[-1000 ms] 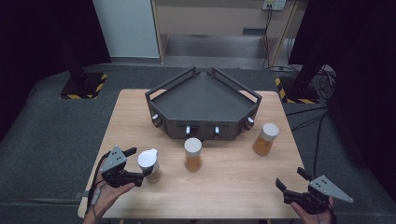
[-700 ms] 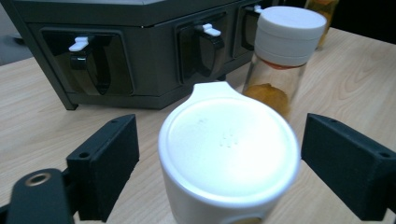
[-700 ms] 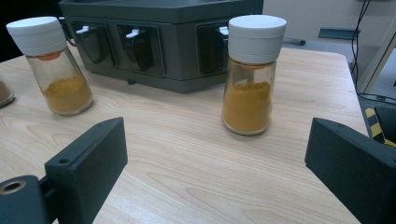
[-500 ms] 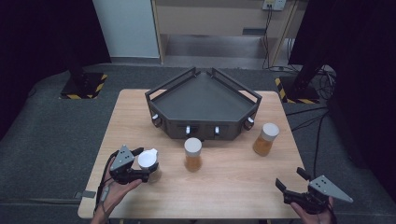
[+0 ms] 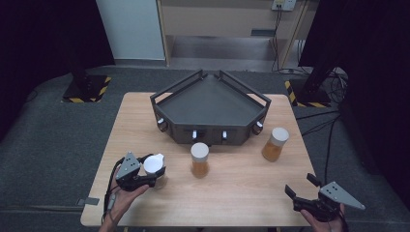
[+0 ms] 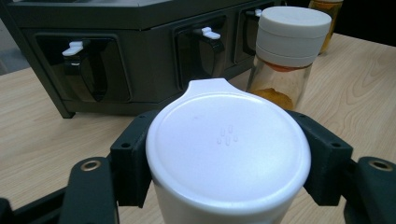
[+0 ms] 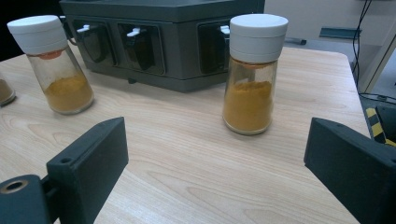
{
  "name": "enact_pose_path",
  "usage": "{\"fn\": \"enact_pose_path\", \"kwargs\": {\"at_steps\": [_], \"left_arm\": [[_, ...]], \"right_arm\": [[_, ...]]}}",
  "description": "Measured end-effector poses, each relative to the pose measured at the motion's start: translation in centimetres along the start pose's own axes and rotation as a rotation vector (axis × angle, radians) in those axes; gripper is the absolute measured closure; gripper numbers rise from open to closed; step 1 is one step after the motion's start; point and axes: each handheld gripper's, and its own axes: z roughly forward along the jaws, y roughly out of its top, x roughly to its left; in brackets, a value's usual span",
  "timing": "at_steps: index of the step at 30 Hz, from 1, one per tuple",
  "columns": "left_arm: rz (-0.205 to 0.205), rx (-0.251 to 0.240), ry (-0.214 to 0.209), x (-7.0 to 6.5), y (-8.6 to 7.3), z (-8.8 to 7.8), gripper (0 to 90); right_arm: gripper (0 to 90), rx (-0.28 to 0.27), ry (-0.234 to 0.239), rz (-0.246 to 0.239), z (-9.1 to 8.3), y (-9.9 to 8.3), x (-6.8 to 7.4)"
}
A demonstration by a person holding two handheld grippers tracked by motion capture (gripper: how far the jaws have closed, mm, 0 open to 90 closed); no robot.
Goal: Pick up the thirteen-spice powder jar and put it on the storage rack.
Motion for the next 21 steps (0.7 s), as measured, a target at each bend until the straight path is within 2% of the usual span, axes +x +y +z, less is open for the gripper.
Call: {"fn": "enact_pose_path", "kwargs": {"at_steps": [6, 12, 21], "left_arm": [[0.002, -0.01, -0.014, 0.2, 0.8, -0.1, 30.1], [-0.015, -0.036, -0.053, 1.2, 2.1, -0.2, 30.2], [0.041, -0.016, -0.097, 1.9, 5.6, 0.3, 30.2]], "right_arm": [[6.1, 0.0, -0.001, -0.001, 0.0, 0.0, 0.0], [6.2, 0.003, 0.002, -0.004, 0.1, 0.0, 0.0], [6.2, 0.002, 0.003, -0.003, 0.1, 0.0, 0.0]]}}
